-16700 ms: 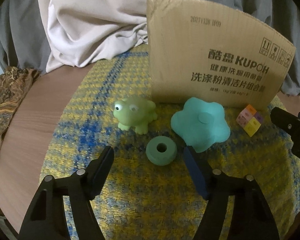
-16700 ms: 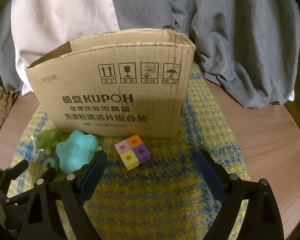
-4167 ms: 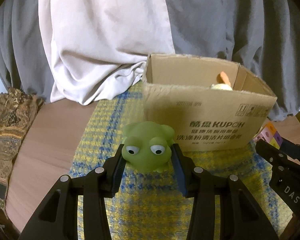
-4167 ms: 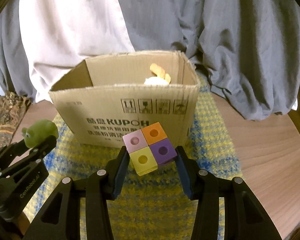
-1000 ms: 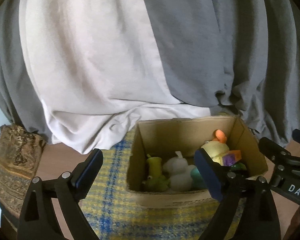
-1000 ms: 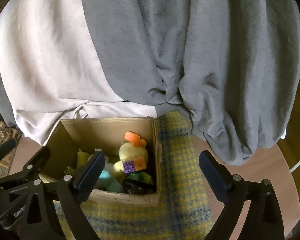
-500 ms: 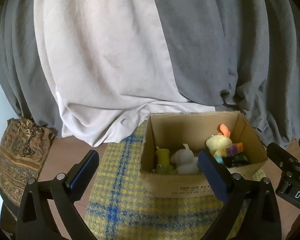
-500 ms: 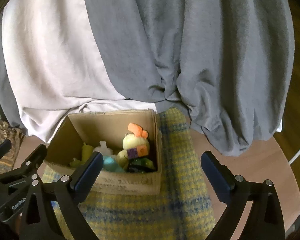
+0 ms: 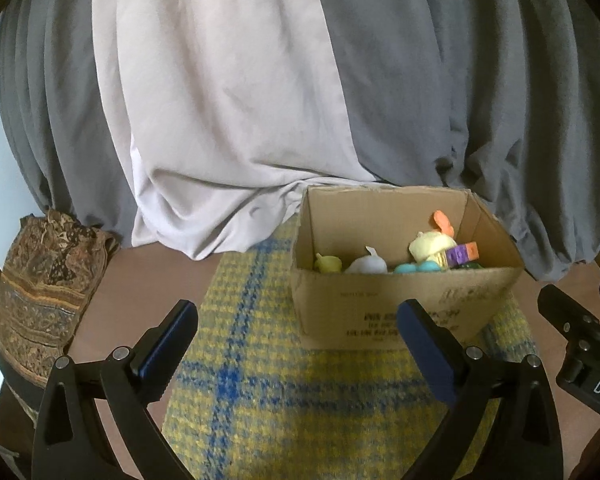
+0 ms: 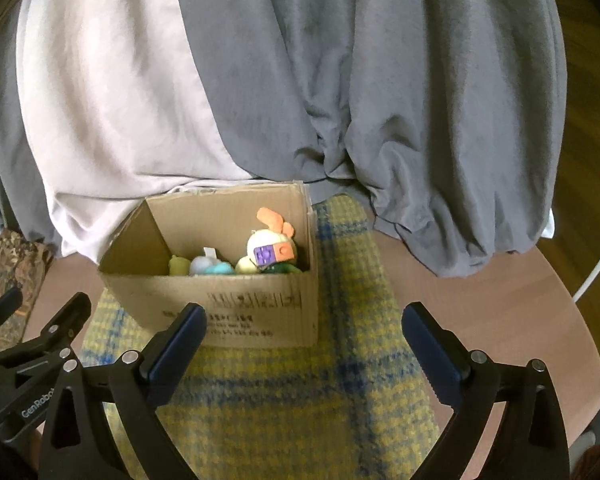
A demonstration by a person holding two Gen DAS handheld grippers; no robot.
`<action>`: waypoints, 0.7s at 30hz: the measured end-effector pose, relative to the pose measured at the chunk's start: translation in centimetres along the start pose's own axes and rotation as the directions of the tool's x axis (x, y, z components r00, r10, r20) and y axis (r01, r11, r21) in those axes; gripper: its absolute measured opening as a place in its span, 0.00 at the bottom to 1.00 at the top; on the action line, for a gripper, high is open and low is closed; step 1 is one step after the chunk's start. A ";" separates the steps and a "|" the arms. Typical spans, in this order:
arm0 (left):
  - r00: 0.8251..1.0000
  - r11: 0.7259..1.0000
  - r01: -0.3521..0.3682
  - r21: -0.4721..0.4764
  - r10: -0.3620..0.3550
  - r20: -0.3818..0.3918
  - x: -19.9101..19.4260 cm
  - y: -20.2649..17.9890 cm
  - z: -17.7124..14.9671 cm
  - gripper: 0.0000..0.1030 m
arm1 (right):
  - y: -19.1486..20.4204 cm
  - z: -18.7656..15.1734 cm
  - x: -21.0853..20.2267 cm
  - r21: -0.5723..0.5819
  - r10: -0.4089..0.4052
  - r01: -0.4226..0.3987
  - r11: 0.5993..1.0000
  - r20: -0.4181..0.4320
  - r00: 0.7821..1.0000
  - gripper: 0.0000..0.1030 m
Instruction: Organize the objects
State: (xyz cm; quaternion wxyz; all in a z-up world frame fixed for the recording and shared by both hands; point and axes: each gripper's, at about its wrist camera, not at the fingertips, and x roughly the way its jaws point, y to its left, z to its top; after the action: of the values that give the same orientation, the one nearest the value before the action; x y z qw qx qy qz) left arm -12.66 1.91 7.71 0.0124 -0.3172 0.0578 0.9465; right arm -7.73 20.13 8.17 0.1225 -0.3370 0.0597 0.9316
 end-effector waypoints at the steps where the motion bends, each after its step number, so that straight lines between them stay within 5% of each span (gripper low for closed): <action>1: 1.000 1.000 -0.001 0.000 0.001 0.004 -0.3 0.0 -0.3 0.99 | 0.0 -0.3 -0.3 0.000 -0.003 0.003 1.000 0.006 1.000 0.96; 21: 0.999 1.000 -0.008 -0.021 0.007 -0.032 -2.6 0.9 -6.2 0.99 | -0.8 -6.1 -2.7 0.025 -0.004 0.005 1.000 -0.033 0.999 0.96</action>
State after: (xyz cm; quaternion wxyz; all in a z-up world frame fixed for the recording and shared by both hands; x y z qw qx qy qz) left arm -6.91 0.33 4.52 0.0047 -0.3320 0.0494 0.9420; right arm -1.80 19.20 5.24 0.1278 -0.3507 0.0725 0.9249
